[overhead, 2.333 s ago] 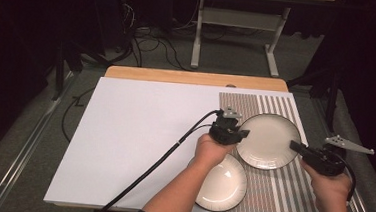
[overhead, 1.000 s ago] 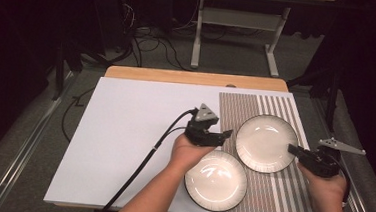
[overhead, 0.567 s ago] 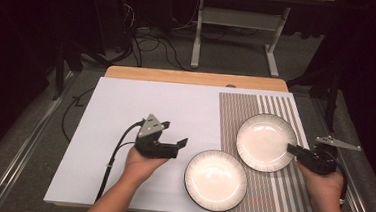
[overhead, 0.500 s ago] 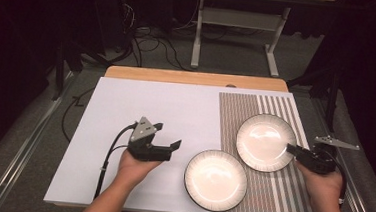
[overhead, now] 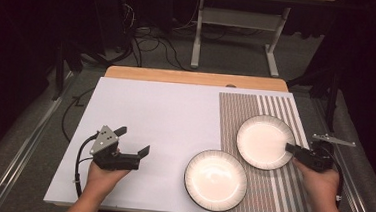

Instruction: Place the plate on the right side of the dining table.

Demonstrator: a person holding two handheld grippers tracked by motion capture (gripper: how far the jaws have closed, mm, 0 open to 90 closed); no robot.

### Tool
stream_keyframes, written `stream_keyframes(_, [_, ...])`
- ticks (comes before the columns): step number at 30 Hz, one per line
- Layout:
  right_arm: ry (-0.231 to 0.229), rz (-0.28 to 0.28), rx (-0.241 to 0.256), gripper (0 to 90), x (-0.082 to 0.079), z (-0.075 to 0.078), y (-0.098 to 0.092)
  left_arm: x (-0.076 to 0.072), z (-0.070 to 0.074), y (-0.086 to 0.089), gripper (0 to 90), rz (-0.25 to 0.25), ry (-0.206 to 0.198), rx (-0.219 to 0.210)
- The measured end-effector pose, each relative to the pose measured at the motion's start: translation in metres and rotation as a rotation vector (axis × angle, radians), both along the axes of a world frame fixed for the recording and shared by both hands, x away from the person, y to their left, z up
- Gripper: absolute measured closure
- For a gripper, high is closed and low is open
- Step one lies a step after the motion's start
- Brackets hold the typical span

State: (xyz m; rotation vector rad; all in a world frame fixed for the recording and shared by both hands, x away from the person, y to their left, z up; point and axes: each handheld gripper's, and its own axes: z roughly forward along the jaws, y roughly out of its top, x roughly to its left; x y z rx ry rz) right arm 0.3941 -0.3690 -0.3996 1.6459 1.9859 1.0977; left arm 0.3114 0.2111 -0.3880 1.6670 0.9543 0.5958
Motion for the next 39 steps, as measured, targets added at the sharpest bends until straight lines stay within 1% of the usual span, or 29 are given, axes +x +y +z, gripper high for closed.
stream_keyframes(2, [0.004,-0.009,0.013,78.7,0.002,-0.002,-0.001,0.000,-0.001,0.003,0.2,-0.003,0.002,-0.002])
stream_keyframes(4, [0.016,-0.020,0.026,78.4,0.004,-0.004,-0.001,0.000,0.000,0.004,0.2,-0.002,0.002,0.009])
stream_keyframes(7, [0.021,-0.029,0.032,78.2,0.006,-0.007,-0.002,-0.001,0.003,0.006,0.2,0.002,-0.003,-0.010])
stream_keyframes(9, [0.031,-0.038,0.037,78.1,0.008,-0.008,-0.002,-0.001,0.003,0.007,0.2,-0.001,-0.005,-0.009])
stream_keyframes(10, [0.035,-0.040,0.043,78.1,0.009,-0.008,-0.002,0.000,0.003,0.007,0.2,-0.005,0.002,-0.010])
stream_keyframes(12, [0.042,-0.050,0.039,77.5,0.011,-0.010,-0.002,0.001,0.003,0.007,0.2,-0.001,0.010,-0.009])
stream_keyframes(13, [0.044,-0.057,0.028,77.7,0.012,-0.011,-0.002,0.002,0.003,0.008,0.2,0.002,0.012,-0.010])
stream_keyframes(14, [0.043,-0.066,0.002,78.6,0.013,-0.012,-0.002,0.002,0.003,0.008,0.2,0.004,0.013,-0.011])
stream_keyframes(15, [0.052,-0.070,-0.013,78.7,0.014,-0.013,-0.002,0.003,0.002,0.009,0.2,0.006,0.016,-0.009])
stream_keyframes(16, [0.046,-0.069,-0.002,79.1,0.015,-0.014,-0.003,0.003,0.002,0.009,0.2,0.007,0.015,-0.005])
stream_keyframes(17, [0.041,-0.070,-0.005,79.0,0.015,-0.014,-0.004,0.003,0.002,0.009,0.2,0.008,0.015,-0.002])
stream_keyframes(18, [0.038,-0.070,-0.013,78.7,0.015,-0.014,-0.003,0.003,0.001,0.009,0.2,0.007,0.015,0.005])
stream_keyframes(20, [0.026,-0.070,-0.045,77.0,0.014,-0.014,-0.001,0.004,0.000,0.008,0.2,0.009,0.018,0.014])
stream_keyframes(21, [0.024,-0.075,-0.054,74.6,0.013,-0.013,0.000,0.004,-0.001,0.008,0.2,0.008,0.021,0.015])
stream_keyframes(23, [0.002,-0.078,-0.051,68.0,0.011,-0.011,0.000,0.004,-0.001,0.009,0.2,0.009,0.023,0.021])
stream_keyframes(26, [-0.034,-0.071,-0.045,62.7,0.007,-0.005,-0.001,0.003,-0.002,0.010,0.2,0.010,0.028,0.019])
stream_keyframes(28, [-0.079,-0.056,-0.055,57.5,0.002,0.000,0.000,0.003,-0.003,0.011,0.2,0.013,0.029,0.022])
stream_keyframes(30, [-0.118,-0.039,-0.069,50.1,-0.003,0.005,0.005,0.003,-0.003,0.011,0.2,0.016,0.030,0.029])
stream_keyframes(31, [-0.137,-0.027,-0.076,46.8,-0.006,0.008,0.007,0.003,-0.003,0.011,0.2,0.016,0.029,0.033])
stream_keyframes(34, [-0.185,0.017,-0.073,38.3,-0.014,0.015,0.016,0.003,-0.003,0.011,0.2,0.013,0.026,0.038])
stream_keyframes(37, [-0.249,0.065,-0.060,29.5,-0.025,0.024,0.029,0.002,-0.003,0.010,0.2,0.012,0.025,0.035])
stream_keyframes(39, [-0.301,0.100,-0.060,23.2,-0.033,0.030,0.041,0.001,-0.002,0.010,0.2,0.012,0.021,0.033])
